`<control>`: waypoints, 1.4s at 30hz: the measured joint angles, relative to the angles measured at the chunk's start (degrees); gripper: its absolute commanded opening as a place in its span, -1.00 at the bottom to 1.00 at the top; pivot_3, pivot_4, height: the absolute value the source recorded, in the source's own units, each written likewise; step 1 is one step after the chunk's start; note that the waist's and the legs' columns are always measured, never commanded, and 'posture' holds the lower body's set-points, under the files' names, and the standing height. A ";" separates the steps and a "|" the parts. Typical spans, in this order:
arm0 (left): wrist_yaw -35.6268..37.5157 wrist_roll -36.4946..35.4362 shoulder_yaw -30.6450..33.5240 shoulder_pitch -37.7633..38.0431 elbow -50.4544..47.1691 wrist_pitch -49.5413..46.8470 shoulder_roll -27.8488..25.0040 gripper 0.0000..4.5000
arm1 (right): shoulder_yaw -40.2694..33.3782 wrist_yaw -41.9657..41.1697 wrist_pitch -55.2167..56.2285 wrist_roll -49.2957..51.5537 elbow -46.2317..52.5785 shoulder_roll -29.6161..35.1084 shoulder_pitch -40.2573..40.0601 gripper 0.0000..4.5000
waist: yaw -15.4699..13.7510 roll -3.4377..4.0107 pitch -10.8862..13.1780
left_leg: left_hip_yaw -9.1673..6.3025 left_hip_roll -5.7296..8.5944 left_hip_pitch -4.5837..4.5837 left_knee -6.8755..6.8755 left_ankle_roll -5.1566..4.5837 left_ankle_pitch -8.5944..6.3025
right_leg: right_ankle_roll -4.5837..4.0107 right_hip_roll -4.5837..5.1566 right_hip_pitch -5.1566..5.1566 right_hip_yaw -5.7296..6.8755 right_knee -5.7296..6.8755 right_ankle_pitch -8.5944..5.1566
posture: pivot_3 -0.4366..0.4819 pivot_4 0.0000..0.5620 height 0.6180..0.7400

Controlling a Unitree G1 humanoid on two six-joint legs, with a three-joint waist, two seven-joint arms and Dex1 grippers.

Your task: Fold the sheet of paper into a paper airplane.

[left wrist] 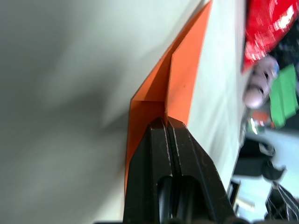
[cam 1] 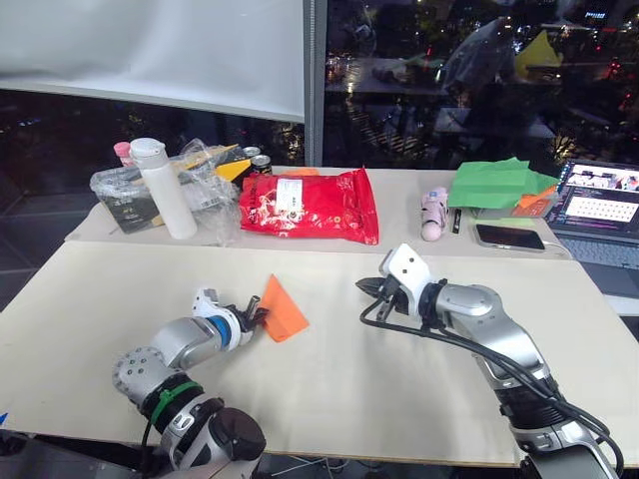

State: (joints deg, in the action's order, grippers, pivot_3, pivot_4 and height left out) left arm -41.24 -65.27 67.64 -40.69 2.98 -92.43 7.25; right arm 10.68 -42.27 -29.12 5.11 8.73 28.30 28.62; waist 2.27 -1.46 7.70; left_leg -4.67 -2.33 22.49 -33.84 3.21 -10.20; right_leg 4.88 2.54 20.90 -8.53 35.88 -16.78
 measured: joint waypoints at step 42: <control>91.45 20.45 -55.45 40.78 -8.61 50.67 -71.53 1.00 | 10.30 12.01 -17.22 5.83 -3.33 -26.25 6.42 0.98 | 1.62 -0.08 0.06 | 0.10 -0.43 -0.17 1.47 1.89 0.53 | -1.53 -0.13 1.33 0.45 0.07 -0.39 | -0.05 -0.47 0.66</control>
State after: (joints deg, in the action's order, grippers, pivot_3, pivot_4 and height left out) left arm 50.21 -44.83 12.19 0.09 -5.63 -41.75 -64.27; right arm 20.98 -30.26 -46.34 10.94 5.41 2.06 35.04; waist 3.89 -1.54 7.76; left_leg -4.57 -2.76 22.32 -32.36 5.10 -9.67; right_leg 3.35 2.41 22.23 -8.09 35.95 -17.17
